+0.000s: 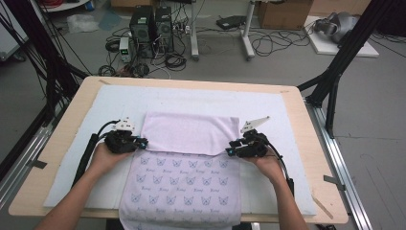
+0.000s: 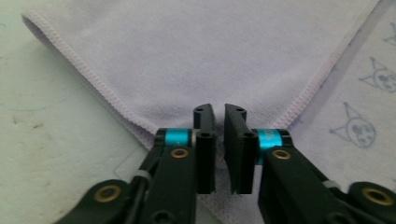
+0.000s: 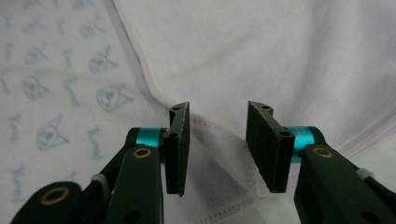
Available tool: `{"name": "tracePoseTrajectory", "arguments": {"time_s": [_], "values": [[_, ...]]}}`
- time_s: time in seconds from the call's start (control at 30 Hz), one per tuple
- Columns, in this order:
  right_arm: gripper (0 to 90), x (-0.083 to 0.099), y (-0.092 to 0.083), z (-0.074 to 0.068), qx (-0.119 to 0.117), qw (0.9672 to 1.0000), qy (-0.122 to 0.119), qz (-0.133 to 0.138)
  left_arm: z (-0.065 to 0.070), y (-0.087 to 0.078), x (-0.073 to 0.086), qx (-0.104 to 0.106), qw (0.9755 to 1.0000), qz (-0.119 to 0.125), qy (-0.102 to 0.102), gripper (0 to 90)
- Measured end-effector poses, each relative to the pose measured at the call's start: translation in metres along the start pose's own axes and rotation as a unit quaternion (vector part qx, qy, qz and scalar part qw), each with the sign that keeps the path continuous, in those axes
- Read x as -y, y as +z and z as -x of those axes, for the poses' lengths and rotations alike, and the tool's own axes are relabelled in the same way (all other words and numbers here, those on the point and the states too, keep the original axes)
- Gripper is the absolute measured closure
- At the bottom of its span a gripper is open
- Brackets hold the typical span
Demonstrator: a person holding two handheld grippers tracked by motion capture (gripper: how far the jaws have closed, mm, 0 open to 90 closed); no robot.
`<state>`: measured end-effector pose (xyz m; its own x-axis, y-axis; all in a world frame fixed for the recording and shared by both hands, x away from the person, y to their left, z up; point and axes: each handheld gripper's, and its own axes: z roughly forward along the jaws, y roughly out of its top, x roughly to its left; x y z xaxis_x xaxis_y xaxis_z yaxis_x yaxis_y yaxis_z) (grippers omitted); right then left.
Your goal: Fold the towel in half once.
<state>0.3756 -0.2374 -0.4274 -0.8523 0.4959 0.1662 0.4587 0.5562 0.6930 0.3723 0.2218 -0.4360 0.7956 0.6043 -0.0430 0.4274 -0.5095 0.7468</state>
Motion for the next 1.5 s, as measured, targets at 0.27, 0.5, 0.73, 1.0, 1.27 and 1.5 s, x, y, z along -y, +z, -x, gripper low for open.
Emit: {"name": "tracePoseTrajectory", "arguments": {"time_s": [0.27,0.5,0.73,1.0,1.27,1.5], "values": [[83.8,-0.002,0.003,-0.004,-0.001,1.0,-0.005,-0.008,-0.001,-0.012,-0.001,0.0,0.9999,0.014,-0.009,88.4],[84.2,-0.01,-0.03,-0.019,0.01,0.9985,-0.022,0.048,0.005,-0.041,-0.004,0.0,0.9986,0.051,-0.013,88.6],[84.4,0.015,-0.048,-0.068,-0.001,0.9973,-0.056,0.048,0.05,-0.071,0.037,0.012,0.9983,0.057,0.003,88.6],[62.7,0.036,-0.051,-0.085,-0.034,0.9965,-0.037,0.067,0.068,-0.089,0.049,0.017,0.9983,0.051,0.024,63.9],[58.9,0.037,-0.024,-0.075,-0.039,0.9974,-0.046,0.039,0.057,-0.053,0.049,0.044,0.9984,0.022,0.028,63.4],[67.8,0.049,-0.008,-0.076,-0.056,0.9975,-0.043,0.007,0.061,-0.043,0.053,0.066,0.9969,0.012,0.04,75.3]]}}
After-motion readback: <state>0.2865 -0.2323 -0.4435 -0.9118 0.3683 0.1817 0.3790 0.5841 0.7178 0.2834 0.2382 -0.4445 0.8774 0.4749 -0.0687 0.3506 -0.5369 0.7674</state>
